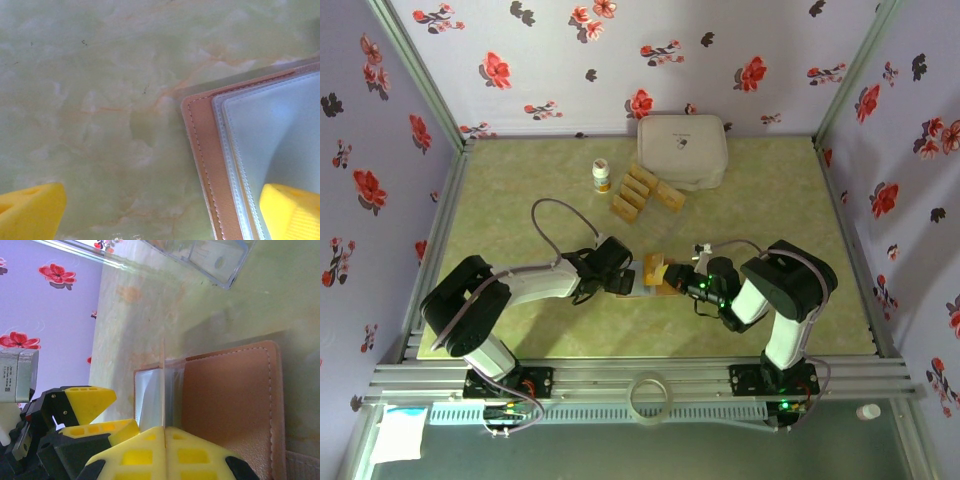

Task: Put the credit cards into the card holder

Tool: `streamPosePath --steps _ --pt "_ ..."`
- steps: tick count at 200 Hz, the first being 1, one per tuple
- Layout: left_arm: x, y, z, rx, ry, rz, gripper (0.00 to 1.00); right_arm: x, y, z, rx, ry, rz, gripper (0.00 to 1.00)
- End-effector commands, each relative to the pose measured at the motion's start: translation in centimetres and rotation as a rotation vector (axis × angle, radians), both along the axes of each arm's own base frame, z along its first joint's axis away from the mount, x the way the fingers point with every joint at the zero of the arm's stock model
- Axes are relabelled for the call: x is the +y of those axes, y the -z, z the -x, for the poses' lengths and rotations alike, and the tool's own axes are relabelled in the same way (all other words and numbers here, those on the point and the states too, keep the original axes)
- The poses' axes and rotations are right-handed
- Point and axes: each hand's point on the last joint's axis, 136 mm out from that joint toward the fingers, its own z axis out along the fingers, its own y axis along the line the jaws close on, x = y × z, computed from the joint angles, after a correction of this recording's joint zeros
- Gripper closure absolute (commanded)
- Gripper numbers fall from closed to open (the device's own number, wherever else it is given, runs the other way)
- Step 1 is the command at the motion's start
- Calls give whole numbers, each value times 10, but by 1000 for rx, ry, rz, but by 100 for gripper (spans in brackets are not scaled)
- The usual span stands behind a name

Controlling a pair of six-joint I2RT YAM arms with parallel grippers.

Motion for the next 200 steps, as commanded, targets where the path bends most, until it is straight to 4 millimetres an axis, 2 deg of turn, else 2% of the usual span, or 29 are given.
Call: streamPosePath --steps 1,200 --pt "21 16 14 43 0 -101 0 2 0 7 4 -28 -13 100" --pt "20 17 13 45 2 -103 0 4 9 18 40 -69 -22 100"
